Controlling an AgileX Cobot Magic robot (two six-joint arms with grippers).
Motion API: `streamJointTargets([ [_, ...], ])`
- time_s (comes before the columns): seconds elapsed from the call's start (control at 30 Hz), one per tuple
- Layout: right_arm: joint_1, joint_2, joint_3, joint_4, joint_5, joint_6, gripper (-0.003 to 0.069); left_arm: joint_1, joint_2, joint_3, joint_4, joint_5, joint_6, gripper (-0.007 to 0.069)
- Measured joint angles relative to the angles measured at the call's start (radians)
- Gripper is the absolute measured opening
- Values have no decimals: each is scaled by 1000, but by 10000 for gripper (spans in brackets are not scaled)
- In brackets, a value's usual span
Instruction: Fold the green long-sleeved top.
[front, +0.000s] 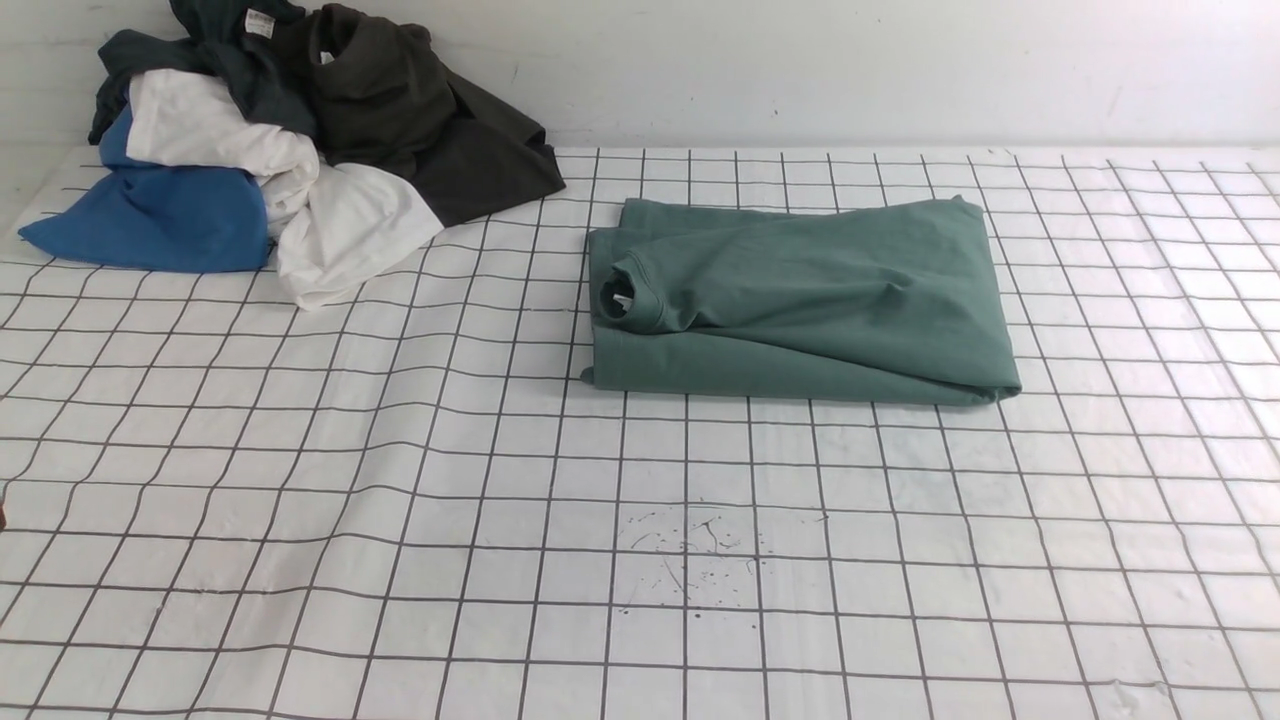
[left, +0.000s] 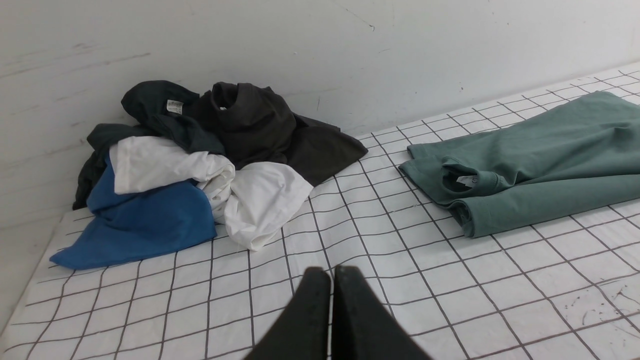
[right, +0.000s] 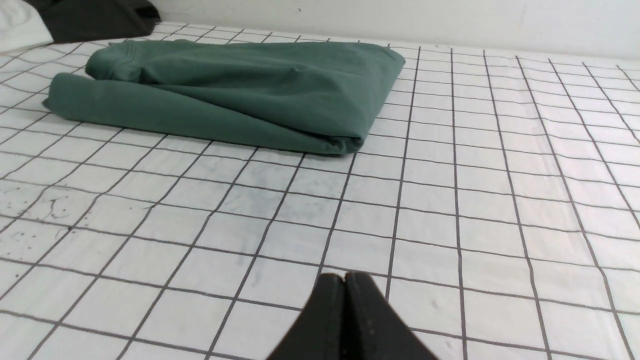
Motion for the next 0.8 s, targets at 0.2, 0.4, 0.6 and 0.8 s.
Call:
streamJointTargets([
  [0.2, -39, 0, 0, -68, -3, 95, -14, 0, 0, 0, 0, 0, 0, -7],
  [0.4, -61, 0, 0, -72, -4, 138, -14, 0, 0, 0, 0, 0, 0, -7],
  [0.6, -61, 0, 0, -73, -4, 138, -14, 0, 0, 0, 0, 0, 0, -7],
  [0.8, -61, 0, 0, -74, -4, 138, -14, 0, 0, 0, 0, 0, 0, -7],
])
